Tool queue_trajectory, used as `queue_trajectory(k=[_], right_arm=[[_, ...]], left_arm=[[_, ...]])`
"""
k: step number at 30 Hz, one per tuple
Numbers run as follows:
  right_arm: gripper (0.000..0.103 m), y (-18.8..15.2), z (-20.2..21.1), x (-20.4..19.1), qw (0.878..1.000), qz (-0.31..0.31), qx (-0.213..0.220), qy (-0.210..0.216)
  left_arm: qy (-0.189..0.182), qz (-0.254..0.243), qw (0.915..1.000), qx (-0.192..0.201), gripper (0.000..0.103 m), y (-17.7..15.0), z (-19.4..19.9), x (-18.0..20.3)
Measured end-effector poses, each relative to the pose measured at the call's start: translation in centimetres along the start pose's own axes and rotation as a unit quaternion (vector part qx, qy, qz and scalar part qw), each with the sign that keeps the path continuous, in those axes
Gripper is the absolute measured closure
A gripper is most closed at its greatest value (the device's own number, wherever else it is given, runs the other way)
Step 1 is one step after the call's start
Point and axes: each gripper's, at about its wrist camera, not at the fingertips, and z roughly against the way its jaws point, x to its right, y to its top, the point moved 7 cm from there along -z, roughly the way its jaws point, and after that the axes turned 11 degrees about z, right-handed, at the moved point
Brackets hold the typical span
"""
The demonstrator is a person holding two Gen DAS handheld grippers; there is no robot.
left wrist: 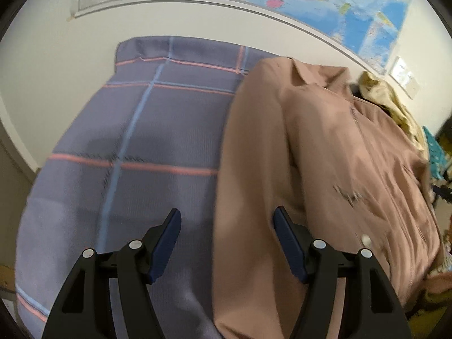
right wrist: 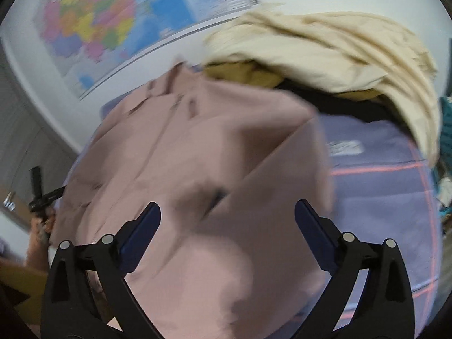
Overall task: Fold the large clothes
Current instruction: 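Open both grippers and release the jacket onto the sheet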
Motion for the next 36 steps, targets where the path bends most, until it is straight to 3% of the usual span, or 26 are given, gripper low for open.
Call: queue_trajectory(k=[6,7,9,10,13,14,16,19,21,22,23,25,28,29,31,33,34,35,36], right_arm=[[0.006,-2.6,-1.9,-3.8,0.998,0.018,-0.032,0.049],[0.011,-3.0,-2.5,-4.0,0.998,0.025,-0.04,0.045],[0.056,-3.6,-3.6,-4.0,0.997,0.033,-0.058,0.037],[0.095,-3.9,-4.0,-3.9,0.996,0.018,-0.067,0.063],[0.1,-3.1,-2.4,-2.7,0.997,0.007,-0.038,0.07],[0.102,-2.3,-1.0,-2.0,0.998,0.013,-0.019,0.05],[0.102,-0.9,1.5,0.4,1.0,0.019,0.006,-0.022],[0.102,0.6,5.3,5.1,0.996,-0.035,0.051,-0.058],[0.098,0.3,5.7,6.3,0.996,-0.059,0.042,-0.052],[0.084,0.0,5.4,5.9,0.997,-0.061,0.035,-0.044],[0.054,-0.3,5.1,5.3,0.997,-0.058,0.032,-0.037],[0.025,-1.5,3.5,3.2,0.999,-0.037,0.022,-0.02],[0.023,-3.1,0.9,-0.7,0.999,-0.016,-0.003,0.028],[0.018,-3.6,0.3,-1.9,0.999,-0.009,-0.008,0.04],[0.018,-4.5,-0.9,-3.6,0.998,0.003,-0.022,0.051],[0.044,-5.4,-2.2,-4.5,0.997,0.021,-0.041,0.061],[0.076,-5.7,-2.7,-4.6,0.995,0.012,-0.048,0.081],[0.096,-5.9,-2.8,-4.5,0.994,0.0,-0.049,0.099],[0.096,-6.2,-2.5,-4.1,0.993,-0.012,-0.046,0.111]], left_arm=[[-0.002,-0.058,0.9982,-0.012,0.038,-2.3,0.2,2.1],[0.008,-0.065,0.9978,-0.011,0.038,-2.4,0.0,2.4],[0.016,-0.065,0.9977,-0.01,0.043,-2.4,-0.1,2.6],[0.013,-0.063,0.9979,-0.009,0.05,-2.3,-0.2,2.6],[0.011,-0.046,0.9988,-0.01,0.063,-2.0,0.1,2.3],[0.013,-0.043,0.999,-0.009,0.065,-1.9,0.2,2.2],[0.015,-0.032,0.9994,-0.001,0.068,-1.3,0.8,1.6],[0.012,-0.012,0.9997,0.015,0.066,-0.6,1.6,0.9],[0.019,-0.006,0.9997,0.017,0.058,-0.7,1.8,0.3],[0.02,-0.008,0.9997,0.014,0.055,-1.0,1.7,0.2],[0.023,-0.011,0.9996,0.011,0.055,-1.2,1.7,0.2],[0.027,-0.018,0.9995,-0.001,0.056,-1.9,1.2,0.2],[0.037,-0.034,0.9987,0.003,0.058,-2.5,1.0,0.5],[0.036,-0.037,0.9987,0.003,0.061,-2.5,1.0,0.8],[0.029,-0.039,0.9988,0.002,0.085,-2.6,0.9,1.1],[0.047,-0.04,0.998,0.012,0.095,-2.4,0.7,1.4],[0.055,-0.04,0.9976,0.014,0.098,-2.2,0.7,1.4],[0.058,-0.036,0.9975,0.02,0.098,-2.0,0.7,1.4],[0.061,-0.031,0.9974,0.024,0.099,-1.8,0.8,1.3]])
